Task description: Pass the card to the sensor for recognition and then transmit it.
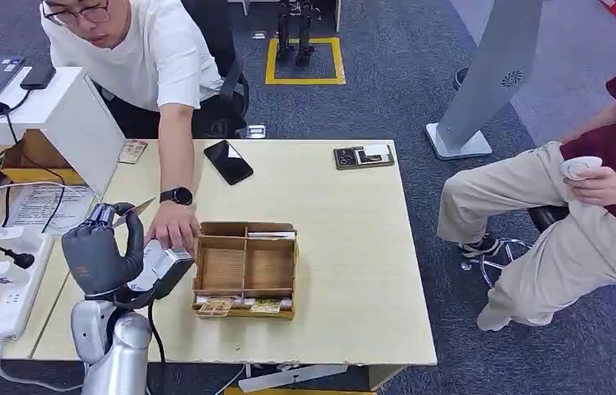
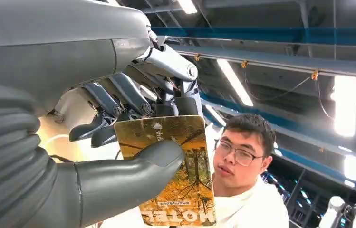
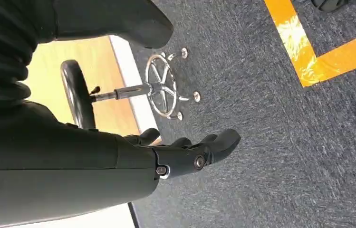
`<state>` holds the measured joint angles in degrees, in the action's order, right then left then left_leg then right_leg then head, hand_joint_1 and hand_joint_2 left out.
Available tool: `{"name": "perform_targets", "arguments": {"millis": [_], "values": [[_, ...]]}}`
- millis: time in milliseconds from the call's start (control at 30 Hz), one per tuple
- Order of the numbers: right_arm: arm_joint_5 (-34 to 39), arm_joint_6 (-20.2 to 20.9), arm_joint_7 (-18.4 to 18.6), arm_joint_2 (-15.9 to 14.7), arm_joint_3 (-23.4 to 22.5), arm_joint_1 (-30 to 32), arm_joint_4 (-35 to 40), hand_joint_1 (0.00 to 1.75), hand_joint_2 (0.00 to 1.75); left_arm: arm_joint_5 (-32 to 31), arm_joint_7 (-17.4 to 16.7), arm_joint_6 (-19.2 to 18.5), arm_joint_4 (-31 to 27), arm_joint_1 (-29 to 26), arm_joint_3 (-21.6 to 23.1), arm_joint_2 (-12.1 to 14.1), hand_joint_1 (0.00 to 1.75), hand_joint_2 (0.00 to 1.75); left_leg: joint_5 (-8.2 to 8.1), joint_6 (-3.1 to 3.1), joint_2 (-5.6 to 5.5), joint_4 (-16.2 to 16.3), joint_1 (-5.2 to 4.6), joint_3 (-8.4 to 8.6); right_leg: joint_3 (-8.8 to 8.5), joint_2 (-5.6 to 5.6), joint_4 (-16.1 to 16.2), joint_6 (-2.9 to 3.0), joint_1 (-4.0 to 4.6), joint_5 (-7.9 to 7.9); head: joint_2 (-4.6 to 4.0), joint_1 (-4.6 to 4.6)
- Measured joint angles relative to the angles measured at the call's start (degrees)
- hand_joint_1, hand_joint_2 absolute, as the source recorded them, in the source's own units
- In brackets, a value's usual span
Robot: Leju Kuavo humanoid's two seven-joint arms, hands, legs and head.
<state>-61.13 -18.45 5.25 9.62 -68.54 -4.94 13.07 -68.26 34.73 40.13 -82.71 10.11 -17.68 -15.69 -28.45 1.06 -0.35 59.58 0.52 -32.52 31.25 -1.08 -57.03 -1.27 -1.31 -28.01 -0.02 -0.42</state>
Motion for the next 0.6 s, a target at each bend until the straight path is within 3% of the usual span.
{"name": "perform_targets", "arguments": {"millis": [600], "values": [[0.00,-0.02,0.04,-0.17,0.20,0.01,0.00,0.00,1.75,-0.48,-0.50,0.02,1.82,0.35,0.00,-0.04,1.75,1.75,0.00,0.00,0.02,0.00,0.00,-0.01,0.01,0.00,0.00,0.00,0.00,0.00,0.00,0.00]]}}
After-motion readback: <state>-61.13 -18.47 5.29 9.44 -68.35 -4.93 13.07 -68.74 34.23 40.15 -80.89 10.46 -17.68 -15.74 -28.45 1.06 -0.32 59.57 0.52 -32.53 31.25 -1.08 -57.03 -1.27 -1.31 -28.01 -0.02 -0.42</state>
